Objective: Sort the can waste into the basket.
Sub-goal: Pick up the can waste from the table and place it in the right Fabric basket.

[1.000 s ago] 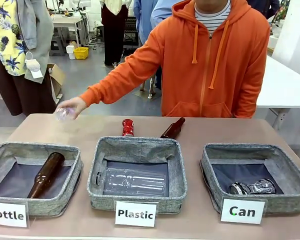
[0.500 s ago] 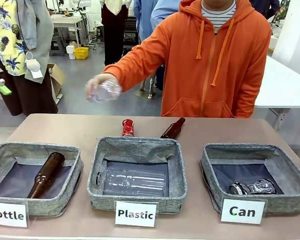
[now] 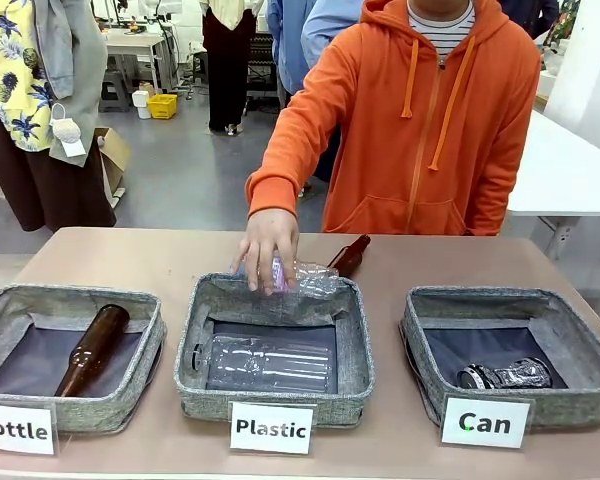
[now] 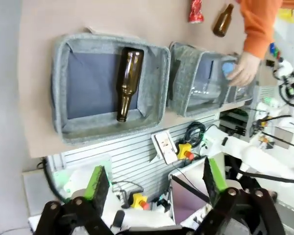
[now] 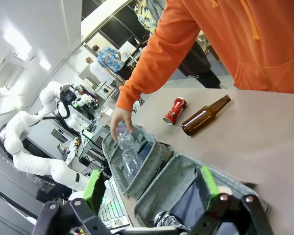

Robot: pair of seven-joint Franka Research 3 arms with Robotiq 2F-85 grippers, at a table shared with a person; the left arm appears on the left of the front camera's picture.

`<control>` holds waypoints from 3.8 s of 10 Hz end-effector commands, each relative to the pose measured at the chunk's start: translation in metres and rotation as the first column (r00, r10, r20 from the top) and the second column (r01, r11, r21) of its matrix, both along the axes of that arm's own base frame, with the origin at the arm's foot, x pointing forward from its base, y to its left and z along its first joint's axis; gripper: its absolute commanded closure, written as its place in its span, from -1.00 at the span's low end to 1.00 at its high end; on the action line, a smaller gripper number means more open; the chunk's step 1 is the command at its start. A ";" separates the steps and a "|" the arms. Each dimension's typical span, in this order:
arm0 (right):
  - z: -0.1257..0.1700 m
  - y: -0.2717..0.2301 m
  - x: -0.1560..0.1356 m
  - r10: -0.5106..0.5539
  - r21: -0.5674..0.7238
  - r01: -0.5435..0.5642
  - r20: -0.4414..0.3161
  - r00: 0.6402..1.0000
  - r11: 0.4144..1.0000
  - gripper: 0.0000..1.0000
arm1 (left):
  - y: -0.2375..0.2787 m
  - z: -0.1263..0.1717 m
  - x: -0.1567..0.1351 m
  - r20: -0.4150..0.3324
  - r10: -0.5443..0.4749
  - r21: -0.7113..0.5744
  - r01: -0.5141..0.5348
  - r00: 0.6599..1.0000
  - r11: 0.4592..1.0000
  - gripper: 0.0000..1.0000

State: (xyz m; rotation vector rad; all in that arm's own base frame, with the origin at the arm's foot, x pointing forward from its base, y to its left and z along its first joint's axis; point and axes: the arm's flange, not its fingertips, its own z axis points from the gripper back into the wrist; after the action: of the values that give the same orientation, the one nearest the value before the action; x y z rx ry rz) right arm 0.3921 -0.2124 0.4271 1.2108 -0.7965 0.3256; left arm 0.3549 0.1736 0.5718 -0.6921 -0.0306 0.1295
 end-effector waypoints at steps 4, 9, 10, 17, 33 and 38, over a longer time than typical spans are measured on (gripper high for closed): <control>0.004 0.001 0.001 -0.005 0.011 0.005 0.015 1.000 1.000 -1.00 | -0.045 -0.014 0.018 0.070 -0.047 0.026 0.046 0.996 0.999 -1.00; 0.004 0.001 0.001 -0.005 0.011 0.005 0.015 1.000 1.000 -1.00 | -0.153 -0.016 0.113 0.005 -0.260 0.100 0.258 0.966 0.961 -1.00; 0.004 0.001 0.001 -0.005 0.011 0.005 0.015 1.000 1.000 -1.00 | -0.147 -0.015 0.109 0.008 -0.247 0.093 0.246 0.969 0.965 -1.00; 0.004 0.001 0.001 -0.005 0.011 0.005 0.015 1.000 1.000 -1.00 | -0.241 -0.021 0.112 0.033 0.066 0.381 -0.073 0.997 0.922 -1.00; 0.004 0.001 0.001 -0.005 0.011 0.005 0.015 1.000 1.000 -1.00 | -0.482 -0.118 0.177 0.171 -0.131 0.587 0.006 0.977 0.810 -1.00; 0.004 0.001 0.001 -0.005 0.011 0.005 0.015 1.000 1.000 -1.00 | -0.388 -0.075 0.162 0.193 0.028 0.312 -0.089 0.981 0.946 -1.00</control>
State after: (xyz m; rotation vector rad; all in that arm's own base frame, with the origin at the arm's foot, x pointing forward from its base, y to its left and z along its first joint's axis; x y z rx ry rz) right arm 0.3922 -0.2123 0.4270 1.2110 -0.7962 0.3258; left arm 0.5551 -0.2726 0.4641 -0.2332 -0.2152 0.0775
